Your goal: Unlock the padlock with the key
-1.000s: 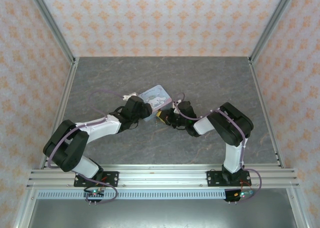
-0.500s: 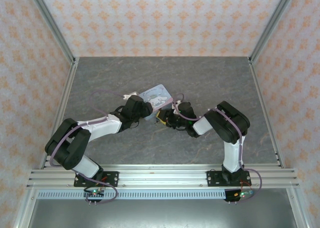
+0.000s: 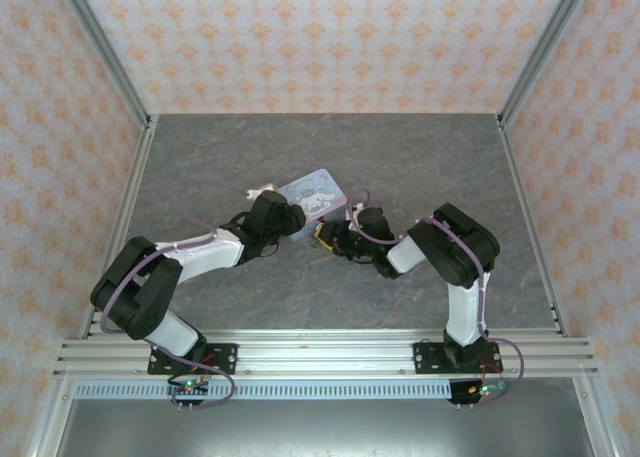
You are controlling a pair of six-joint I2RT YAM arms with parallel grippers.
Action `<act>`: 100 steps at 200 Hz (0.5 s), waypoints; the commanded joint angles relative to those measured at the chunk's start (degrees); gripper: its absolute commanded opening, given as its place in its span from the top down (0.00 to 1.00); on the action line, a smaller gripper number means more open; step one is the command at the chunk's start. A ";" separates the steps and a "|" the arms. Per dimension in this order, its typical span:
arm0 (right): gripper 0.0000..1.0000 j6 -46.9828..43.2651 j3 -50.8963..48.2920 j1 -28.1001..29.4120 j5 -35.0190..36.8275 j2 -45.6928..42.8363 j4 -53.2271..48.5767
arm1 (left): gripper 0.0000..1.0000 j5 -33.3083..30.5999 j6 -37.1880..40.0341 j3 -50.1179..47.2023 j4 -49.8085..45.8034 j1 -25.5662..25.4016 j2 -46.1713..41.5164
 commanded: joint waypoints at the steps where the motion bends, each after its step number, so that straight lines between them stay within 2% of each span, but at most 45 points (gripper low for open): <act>1: 0.80 -1.11 -3.16 0.11 1.61 2.28 -8.16 | 0.42 1.36 0.43 -3.09 -12.73 0.28 4.98; 36: 1.00 -1.32 -3.60 0.12 1.85 1.96 -8.17 | 0.42 1.43 0.26 -3.00 -12.72 0.30 5.29; 100: 1.00 -0.35 -3.98 0.02 3.61 -0.24 -8.71 | 0.44 1.39 0.29 -3.04 -12.95 0.35 5.99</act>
